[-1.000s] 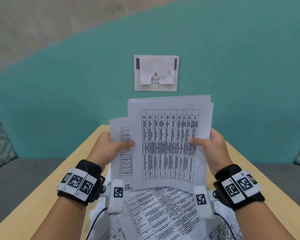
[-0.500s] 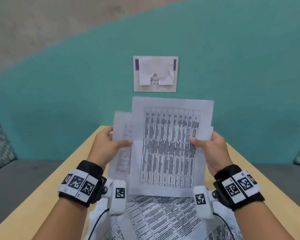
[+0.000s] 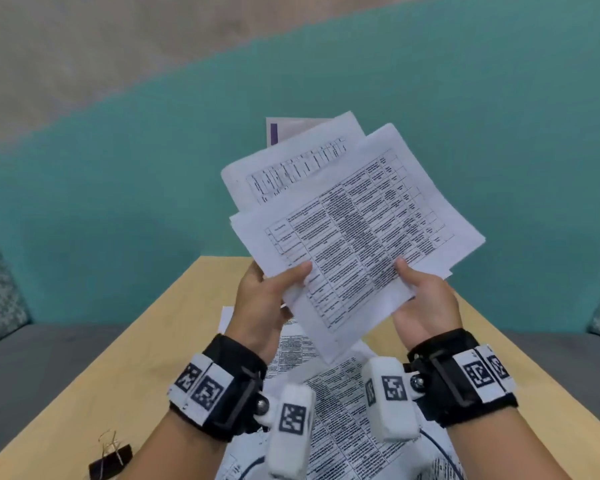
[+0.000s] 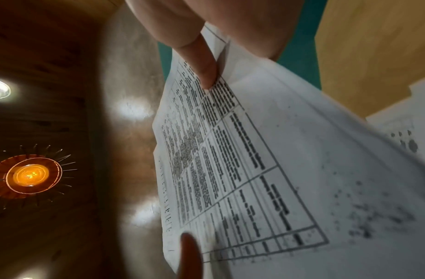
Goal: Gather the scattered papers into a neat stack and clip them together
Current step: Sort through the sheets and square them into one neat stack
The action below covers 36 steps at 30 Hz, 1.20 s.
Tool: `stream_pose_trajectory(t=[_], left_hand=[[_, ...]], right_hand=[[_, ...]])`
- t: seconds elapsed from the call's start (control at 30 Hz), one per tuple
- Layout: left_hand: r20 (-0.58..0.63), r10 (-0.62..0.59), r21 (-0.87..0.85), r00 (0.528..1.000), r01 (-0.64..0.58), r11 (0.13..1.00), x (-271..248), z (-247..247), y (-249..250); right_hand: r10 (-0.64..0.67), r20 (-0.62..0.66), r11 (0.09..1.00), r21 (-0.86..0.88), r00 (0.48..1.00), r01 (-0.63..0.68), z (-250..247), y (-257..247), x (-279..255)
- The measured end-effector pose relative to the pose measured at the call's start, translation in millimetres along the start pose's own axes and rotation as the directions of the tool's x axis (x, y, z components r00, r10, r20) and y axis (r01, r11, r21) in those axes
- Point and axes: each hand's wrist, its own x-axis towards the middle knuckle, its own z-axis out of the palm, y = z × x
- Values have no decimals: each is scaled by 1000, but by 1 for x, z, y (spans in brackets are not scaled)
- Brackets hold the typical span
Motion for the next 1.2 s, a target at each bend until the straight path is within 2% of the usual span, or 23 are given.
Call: stream_pose_trajectory(t=[0.07, 0.13, 0.2, 0.23, 0.27, 0.3, 0.37, 0.4, 0.5, 0.57, 0.63, 0.77, 0.9, 1.03, 1.2], left_hand=[[-115, 128, 44, 985, -123, 991, 1, 1, -1], [-158, 235, 125, 959, -216, 968, 6, -7, 3], [-123, 303, 215, 945, -273, 938, 10, -19, 13], [-88, 318, 260, 944, -286, 922, 12, -25, 19], [-47, 320, 297, 946, -293, 909, 14, -31, 24], [-15, 310, 319, 951, -289, 902, 16, -37, 28], [23, 262, 334, 965, -255, 908, 18, -45, 35], [34, 228, 334, 973, -226, 915, 19, -48, 36], [101, 141, 352, 985, -168, 921, 19, -54, 37], [167, 85, 384, 982, -144, 912, 17, -55, 36], [211, 36, 396, 977, -119, 910, 15, -54, 34], [261, -28, 383, 965, -77, 921, 14, -53, 34], [279, -71, 404, 958, -50, 913, 13, -54, 33], [262, -81, 417, 962, -37, 908, 14, -56, 33], [216, -101, 429, 971, -2, 903, 15, -61, 36]], right_hand=[[33, 78, 999, 26, 996, -35, 4, 5, -3], [14, 81, 1000, 10, 997, -15, 6, 8, -5], [-124, -15, 987, -100, 992, 122, 5, 7, -1], [-228, -70, 963, -164, 971, 214, 5, 3, -1], [-347, -114, 919, -239, 931, 314, 4, -3, 1], [-478, -129, 852, -306, 869, 424, 1, -9, 1], [-663, -84, 698, -429, 744, 574, -4, -25, 3], [-682, -32, 656, -468, 731, 592, -5, -34, 3], [-534, 144, 691, -494, 833, 528, -11, -54, 3], [-427, 237, 720, -495, 873, 487, -13, -59, 0], [-346, 271, 733, -519, 898, 439, -14, -57, -2], [-289, 210, 831, -430, 934, 354, -17, -56, 0], [-225, 238, 865, -399, 945, 306, -19, -53, -2], [-243, 106, 939, -223, 964, 262, -23, -53, 4], [-196, -61, 980, -42, 979, 194, -33, -53, 10]])
